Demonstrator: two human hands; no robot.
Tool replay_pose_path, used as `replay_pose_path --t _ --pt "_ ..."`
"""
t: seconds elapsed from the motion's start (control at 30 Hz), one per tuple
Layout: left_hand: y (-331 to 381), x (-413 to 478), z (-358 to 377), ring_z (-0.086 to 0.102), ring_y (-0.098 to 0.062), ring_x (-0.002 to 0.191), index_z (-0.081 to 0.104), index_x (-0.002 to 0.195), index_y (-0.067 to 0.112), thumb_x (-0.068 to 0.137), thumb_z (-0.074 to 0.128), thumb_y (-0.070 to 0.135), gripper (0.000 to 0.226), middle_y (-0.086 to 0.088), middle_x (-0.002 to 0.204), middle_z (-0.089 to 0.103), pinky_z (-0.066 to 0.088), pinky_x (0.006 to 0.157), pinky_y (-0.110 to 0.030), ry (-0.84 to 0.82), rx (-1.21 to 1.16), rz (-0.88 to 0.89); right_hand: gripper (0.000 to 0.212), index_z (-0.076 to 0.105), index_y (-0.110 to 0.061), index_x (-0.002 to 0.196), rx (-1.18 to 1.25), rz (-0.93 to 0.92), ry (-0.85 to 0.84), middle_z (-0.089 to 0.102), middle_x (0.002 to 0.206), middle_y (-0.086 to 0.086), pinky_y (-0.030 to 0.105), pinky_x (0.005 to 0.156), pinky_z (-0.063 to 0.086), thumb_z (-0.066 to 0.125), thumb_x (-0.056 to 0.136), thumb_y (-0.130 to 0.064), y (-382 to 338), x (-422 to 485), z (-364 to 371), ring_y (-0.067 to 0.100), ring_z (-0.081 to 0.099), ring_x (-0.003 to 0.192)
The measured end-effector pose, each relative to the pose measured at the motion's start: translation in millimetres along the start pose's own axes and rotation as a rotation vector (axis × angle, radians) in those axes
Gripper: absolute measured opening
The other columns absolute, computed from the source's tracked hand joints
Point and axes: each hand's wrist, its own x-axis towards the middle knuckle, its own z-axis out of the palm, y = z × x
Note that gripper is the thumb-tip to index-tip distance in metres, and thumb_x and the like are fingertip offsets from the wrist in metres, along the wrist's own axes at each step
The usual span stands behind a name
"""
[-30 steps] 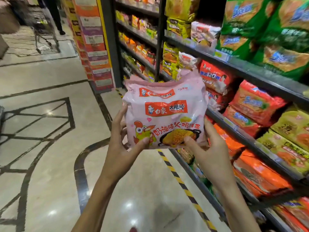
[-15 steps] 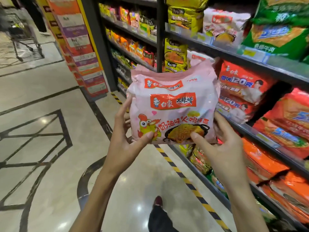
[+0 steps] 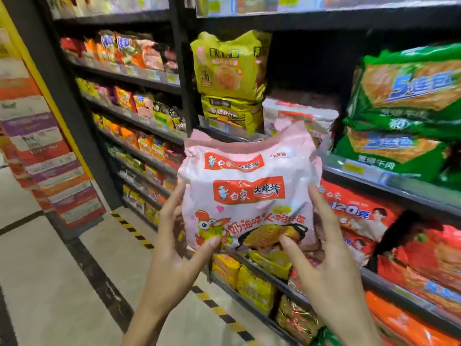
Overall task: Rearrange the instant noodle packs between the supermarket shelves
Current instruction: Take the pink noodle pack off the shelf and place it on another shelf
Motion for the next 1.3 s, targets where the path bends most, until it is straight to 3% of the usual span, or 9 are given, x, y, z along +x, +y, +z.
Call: replay_pose_path --t 0.17,0.23,0.37,0.6,0.8,0.9,1.03,1.2,1.3 --pt "-28.7 62.2 4.7 0.054 -0.024 0.137 0.032 0.149 0.053 0.083 0.084 0.013 0.093 -0.004 0.154 0.046 0.057 0.098 -0.035 -0.155 -0.112 0.061 0.088 0.022 -0.068 0.143 -0.063 -0.027 0.131 0.030 0.147 -0.045 0.029 0.101 0.046 0.071 0.089 -0.019 2.1 34.0 15.8 -0.019 0.039 0.126" --pt "-41.0 86.2 3.1 0.048 -0.026 0.142 0.031 0.150 0.053 0.085 0.083 0.016 0.092 -0.003 0.158 0.041 0.056 0.101 -0.041 -0.218 -0.147 0.074 0.087 0.022 -0.064 0.146 -0.122 -0.038 0.183 0.029 0.147 -0.046 0.022 0.104 0.043 0.072 0.089 -0.020 -0.5 44.4 23.4 -0.011 0.040 0.133" --pt "-58.4 126.9 -3.6 0.045 -0.028 0.145 0.029 0.151 0.053 0.081 0.077 0.030 0.088 -0.006 0.161 0.036 0.056 0.101 -0.041 -0.319 -0.205 0.091 0.089 0.024 -0.059 0.148 -0.167 0.005 0.268 0.048 0.146 -0.027 0.040 0.093 0.054 0.073 0.088 -0.015 -8.6 65.7 39.9 0.011 0.064 0.091" --pt "-71.5 179.5 -21.8 0.049 -0.023 0.142 0.029 0.152 0.048 0.085 0.074 0.011 0.089 -0.001 0.161 0.034 0.060 0.089 -0.030 -0.453 -0.299 0.144 0.090 0.030 -0.059 0.146 -0.193 0.008 0.414 0.048 0.138 -0.039 0.024 0.082 0.054 0.076 0.085 -0.012 -20.4 82.9 77.7 0.008 0.052 0.123" --pt "-62.6 216.7 -11.5 0.041 -0.022 0.147 0.025 0.152 0.054 0.085 0.076 0.018 0.091 0.008 0.163 0.029 0.055 0.102 -0.044 -0.549 -0.240 0.275 0.090 0.034 -0.054 0.147 -0.260 -0.031 0.597 0.046 0.132 -0.047 0.017 0.080 0.054 0.081 0.081 -0.013 -25.4 99.2 74.4 -0.016 0.060 0.107" --pt "-44.8 243.9 5.8 0.036 -0.014 0.150 0.022 0.157 0.040 0.088 0.076 0.013 0.092 0.022 0.161 0.027 0.053 0.106 -0.040 -0.567 -0.161 0.448 0.089 0.037 -0.045 0.148 -0.303 -0.095 0.715 0.050 0.122 -0.051 0.028 0.080 0.057 0.080 0.081 -0.006 -27.2 122.3 58.2 -0.005 0.066 0.093" --pt "-33.6 285.0 37.1 0.033 -0.017 0.151 0.022 0.157 0.040 0.086 0.074 0.008 0.093 0.014 0.164 0.026 0.050 0.106 -0.055 -0.532 -0.222 0.499 0.091 0.038 -0.047 0.145 -0.370 -0.223 0.789 0.049 0.125 -0.050 0.014 0.085 0.051 0.078 0.079 0.000 -30.0 162.8 34.7 0.002 0.066 0.110" --pt "-44.0 316.2 72.4 0.031 -0.015 0.152 0.019 0.157 0.035 0.087 0.073 0.003 0.094 0.026 0.162 0.023 0.042 0.114 -0.056 -0.467 -0.209 0.537 0.084 0.042 -0.026 0.150 -0.476 -0.357 0.776 0.049 0.123 -0.024 0.048 0.080 0.060 0.074 0.078 0.003 -9.0 215.3 8.1 0.033 0.069 0.090" --pt "-55.3 327.9 89.0 0.040 -0.021 0.147 0.020 0.155 0.036 0.087 0.073 -0.003 0.095 0.016 0.163 0.026 0.045 0.113 -0.046 -0.409 -0.172 0.541 0.083 0.040 -0.032 0.146 -0.568 -0.409 0.840 0.068 0.092 -0.013 0.034 0.063 0.056 0.072 0.075 -0.003 13.6 236.1 1.6 0.017 0.062 0.064"
